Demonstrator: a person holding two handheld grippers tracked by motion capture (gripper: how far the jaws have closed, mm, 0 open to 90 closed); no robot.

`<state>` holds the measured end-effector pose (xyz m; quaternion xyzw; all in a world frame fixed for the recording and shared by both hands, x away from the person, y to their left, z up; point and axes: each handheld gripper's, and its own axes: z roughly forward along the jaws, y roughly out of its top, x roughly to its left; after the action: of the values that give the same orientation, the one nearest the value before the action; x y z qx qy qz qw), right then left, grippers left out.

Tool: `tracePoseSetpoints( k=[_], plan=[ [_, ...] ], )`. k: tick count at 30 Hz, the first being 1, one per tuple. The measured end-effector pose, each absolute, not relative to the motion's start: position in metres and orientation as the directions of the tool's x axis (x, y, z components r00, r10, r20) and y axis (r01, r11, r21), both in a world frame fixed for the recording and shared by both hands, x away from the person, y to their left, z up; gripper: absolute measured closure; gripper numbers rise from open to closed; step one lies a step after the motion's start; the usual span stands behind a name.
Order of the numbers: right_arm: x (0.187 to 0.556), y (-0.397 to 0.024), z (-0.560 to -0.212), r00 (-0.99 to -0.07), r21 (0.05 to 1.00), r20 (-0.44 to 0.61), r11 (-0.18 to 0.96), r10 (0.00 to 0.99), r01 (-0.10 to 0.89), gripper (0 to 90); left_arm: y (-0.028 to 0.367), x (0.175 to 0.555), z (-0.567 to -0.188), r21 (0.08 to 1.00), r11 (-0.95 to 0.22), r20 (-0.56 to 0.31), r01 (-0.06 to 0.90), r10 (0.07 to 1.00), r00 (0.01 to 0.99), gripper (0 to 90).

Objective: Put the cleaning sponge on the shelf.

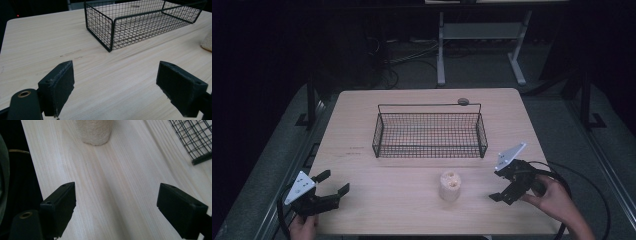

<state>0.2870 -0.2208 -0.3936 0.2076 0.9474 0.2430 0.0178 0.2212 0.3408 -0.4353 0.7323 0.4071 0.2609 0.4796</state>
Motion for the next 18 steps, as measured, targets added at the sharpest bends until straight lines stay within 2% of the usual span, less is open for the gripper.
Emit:
tracePoseSetpoints(
  k=[18],
  plan=[
    [0.298,-0.195,-0.381,-0.937,0.438,0.062,0.834,0.343,0.334,15.0,0.342,0.221,-0.435,0.917,-0.205,-0.008,0.343,0.848,0.53,14.1]
  ],
)
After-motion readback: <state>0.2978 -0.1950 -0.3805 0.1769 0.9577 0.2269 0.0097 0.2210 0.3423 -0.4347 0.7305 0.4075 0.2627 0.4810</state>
